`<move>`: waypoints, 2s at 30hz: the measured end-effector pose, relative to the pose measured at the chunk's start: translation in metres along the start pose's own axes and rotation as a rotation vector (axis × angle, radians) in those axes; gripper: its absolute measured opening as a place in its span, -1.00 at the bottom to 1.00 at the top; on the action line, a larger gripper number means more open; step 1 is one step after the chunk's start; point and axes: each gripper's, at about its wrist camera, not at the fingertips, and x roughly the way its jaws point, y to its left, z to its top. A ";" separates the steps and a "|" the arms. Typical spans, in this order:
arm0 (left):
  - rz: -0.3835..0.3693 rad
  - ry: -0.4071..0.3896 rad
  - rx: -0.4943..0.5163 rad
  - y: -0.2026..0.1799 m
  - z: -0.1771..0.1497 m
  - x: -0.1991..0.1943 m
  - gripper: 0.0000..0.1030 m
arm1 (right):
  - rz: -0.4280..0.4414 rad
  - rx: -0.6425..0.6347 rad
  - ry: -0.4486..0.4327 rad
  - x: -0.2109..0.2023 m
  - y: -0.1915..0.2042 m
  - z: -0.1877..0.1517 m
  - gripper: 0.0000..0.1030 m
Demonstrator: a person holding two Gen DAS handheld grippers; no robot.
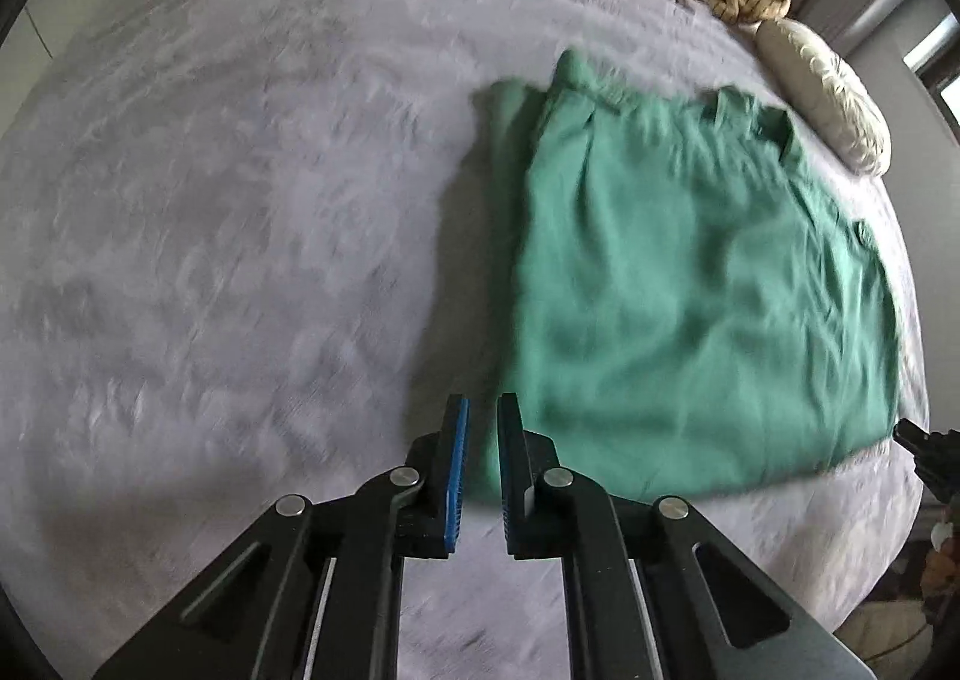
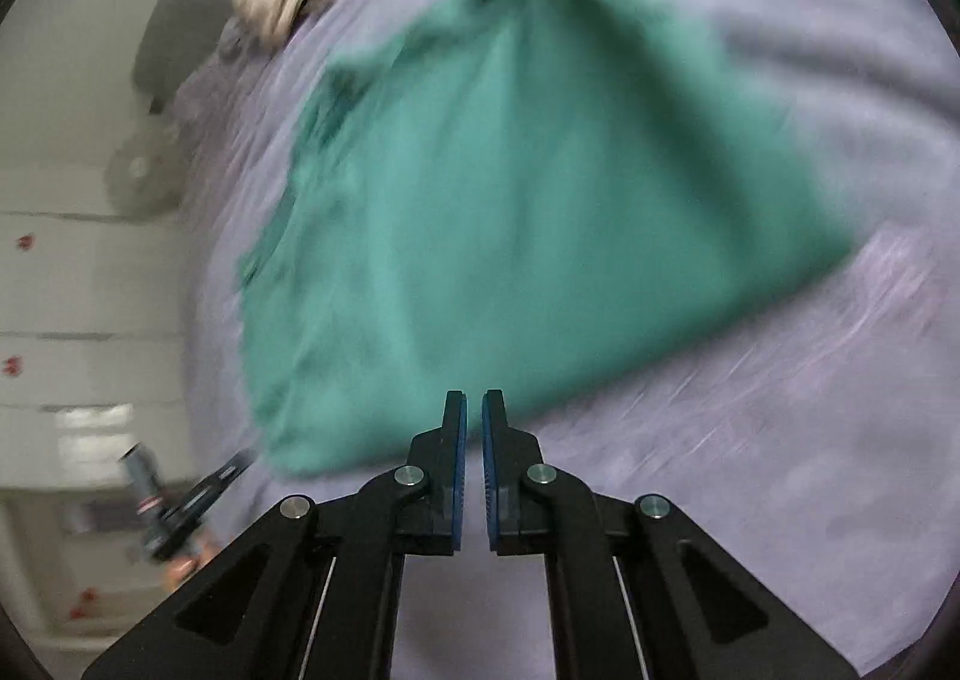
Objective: Fold large clothes
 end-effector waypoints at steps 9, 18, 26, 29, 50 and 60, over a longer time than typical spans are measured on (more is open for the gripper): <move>0.112 0.026 0.021 -0.017 0.005 0.054 -0.76 | -0.189 0.156 -0.056 0.009 -0.092 0.049 -1.00; 0.196 0.048 -0.014 0.009 -0.021 0.016 -0.18 | -0.147 0.183 -0.054 -0.026 -0.096 0.020 -0.91; 0.210 0.074 0.029 -0.012 -0.055 -0.005 -0.18 | -0.143 0.092 0.013 -0.009 -0.024 -0.014 -0.91; 0.200 0.077 0.029 -0.020 -0.068 -0.015 -0.18 | -0.138 0.061 0.048 -0.003 -0.006 -0.028 -0.91; 0.151 0.143 0.030 -0.047 -0.137 -0.029 0.64 | -0.182 -0.070 0.207 0.042 0.070 -0.091 -0.65; 0.157 0.115 0.035 -0.041 -0.128 -0.035 1.00 | -0.200 -0.132 0.183 0.042 0.096 -0.088 0.31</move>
